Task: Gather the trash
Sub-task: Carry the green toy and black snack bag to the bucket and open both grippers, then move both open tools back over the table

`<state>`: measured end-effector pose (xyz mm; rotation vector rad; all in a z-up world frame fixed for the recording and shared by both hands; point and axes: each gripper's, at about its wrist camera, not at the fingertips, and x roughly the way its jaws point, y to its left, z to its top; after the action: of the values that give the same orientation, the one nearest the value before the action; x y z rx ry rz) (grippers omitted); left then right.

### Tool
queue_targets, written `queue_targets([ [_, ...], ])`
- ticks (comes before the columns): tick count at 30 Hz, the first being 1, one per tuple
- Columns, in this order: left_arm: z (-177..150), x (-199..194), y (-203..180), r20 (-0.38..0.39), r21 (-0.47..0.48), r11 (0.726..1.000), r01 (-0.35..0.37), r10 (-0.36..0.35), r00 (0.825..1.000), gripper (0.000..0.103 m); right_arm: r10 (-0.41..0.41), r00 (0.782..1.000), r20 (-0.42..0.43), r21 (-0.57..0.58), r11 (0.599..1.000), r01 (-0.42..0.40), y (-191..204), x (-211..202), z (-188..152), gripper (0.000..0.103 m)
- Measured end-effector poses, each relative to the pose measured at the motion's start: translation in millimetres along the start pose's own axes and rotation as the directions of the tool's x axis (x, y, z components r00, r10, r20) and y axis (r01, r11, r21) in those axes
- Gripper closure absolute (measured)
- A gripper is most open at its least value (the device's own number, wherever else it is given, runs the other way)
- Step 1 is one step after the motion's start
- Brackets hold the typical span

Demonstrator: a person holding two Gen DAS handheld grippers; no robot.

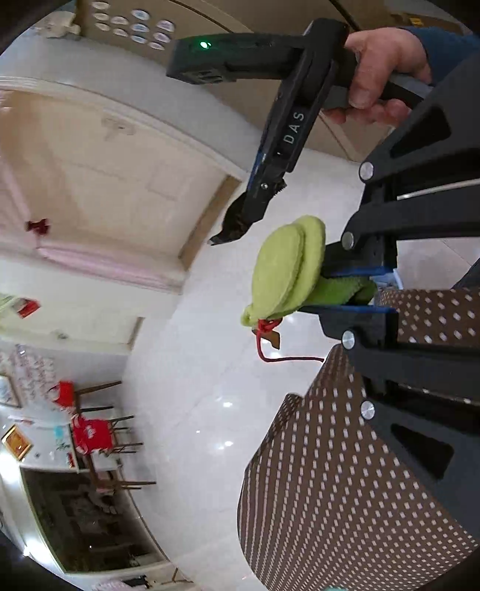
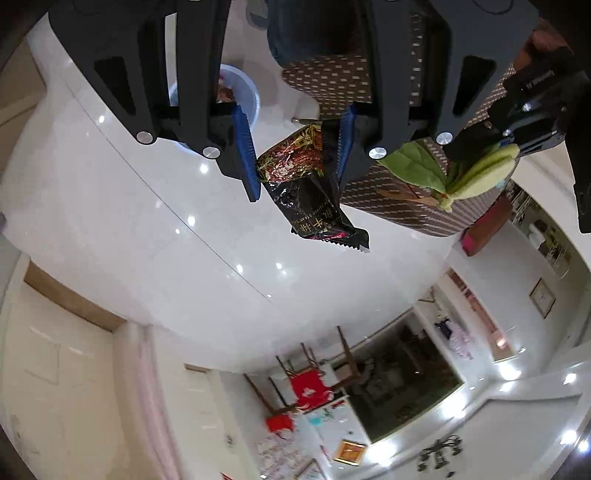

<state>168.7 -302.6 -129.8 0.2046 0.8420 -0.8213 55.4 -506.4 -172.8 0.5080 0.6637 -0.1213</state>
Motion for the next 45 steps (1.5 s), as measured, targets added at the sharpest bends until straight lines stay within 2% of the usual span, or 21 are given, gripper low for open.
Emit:
queue_targets([
  [6,9.2,60.7,-24.3,-0.145,0.094,0.995,-0.024,0.038,0.989,0.091,-0.04,0.998,-0.057,0.075,0.996,0.044,-40.1,21.8,-5.8,0.066],
  [11,9.9,100.2,-35.7,-0.245,0.142,0.99,-0.014,0.049,0.968,0.089,-0.046,0.993,-0.113,0.115,0.992,0.059,-56.5,39.9,-11.8,0.066],
  [15,11.6,128.4,-32.9,-0.311,0.133,0.991,-0.015,0.056,0.949,0.085,-0.041,0.988,-0.15,0.127,0.99,0.061,-68.2,53.4,-12.2,0.065],
  [16,11.8,132.2,-32.0,-0.322,0.131,0.991,-0.019,0.061,0.945,0.076,-0.038,0.986,-0.16,0.133,0.989,0.06,-76.1,60.9,-6.4,0.065],
  [17,14.1,136.4,-32.4,-0.329,0.136,0.99,-0.031,0.075,0.941,0.053,-0.038,0.985,-0.167,0.137,0.989,0.061,-78.8,62.6,-8.4,0.062],
  [18,17.1,140.8,-34.5,-0.332,0.139,0.989,-0.055,0.099,0.938,0.038,-0.034,0.984,-0.174,0.145,0.988,0.06,-81.8,66.0,-9.1,0.056],
  [19,18.5,142.6,-35.2,-0.326,0.139,0.988,-0.073,0.115,0.938,0.018,-0.026,0.984,-0.178,0.154,0.987,0.054,-85.4,73.4,-1.2,0.049],
  [20,21.6,141.1,-35.5,-0.3,0.139,0.986,-0.089,0.128,0.945,0.015,-0.011,0.984,-0.18,0.171,0.984,0.042,-89.0,76.3,-1.6,0.033],
  [21,25.1,139.6,-36.2,-0.283,0.138,0.986,-0.096,0.132,0.95,0.015,-0.021,0.983,-0.182,0.187,0.981,0.055,-93.0,78.4,-2.3,0.025],
  [22,26.5,137.2,-35.2,-0.272,0.134,0.986,-0.104,0.137,0.952,0.014,-0.034,0.982,-0.186,0.193,0.979,0.071,-98.1,81.2,-4.4,0.024],
  [24,26.4,133.0,-30.3,-0.262,0.109,0.989,-0.105,0.13,0.956,0.014,-0.044,0.98,-0.196,0.206,0.975,0.085,-103.3,82.9,-7.2,0.011],
  [26,25.7,125.5,-26.4,-0.243,0.075,0.992,-0.102,0.117,0.963,0.014,-0.06,0.979,-0.197,0.217,0.971,0.103,-109.2,80.6,-11.8,0.006],
  [30,26.4,102.0,-16.1,-0.191,0.024,0.994,-0.11,0.112,0.975,0.014,-0.107,0.973,-0.205,0.196,0.969,0.148,-107.1,74.4,-15.3,0.006],
  [36,25.4,63.5,-2.6,-0.105,-0.015,0.994,-0.112,0.11,0.988,0.012,-0.133,0.977,-0.168,0.173,0.971,0.162,-87.1,57.6,-7.4,0.006],
  [41,25.6,22.6,11.3,-0.02,-0.065,0.992,-0.111,0.11,0.994,0.012,-0.134,0.986,-0.097,0.136,0.98,0.146,-56.3,33.4,6.9,0.006],
  [45,24.7,-10.1,22.6,0.037,-0.079,0.989,-0.123,0.126,0.991,0.011,-0.114,0.993,-0.035,0.081,0.99,0.116,-16.5,11.9,23.8,0.006],
])
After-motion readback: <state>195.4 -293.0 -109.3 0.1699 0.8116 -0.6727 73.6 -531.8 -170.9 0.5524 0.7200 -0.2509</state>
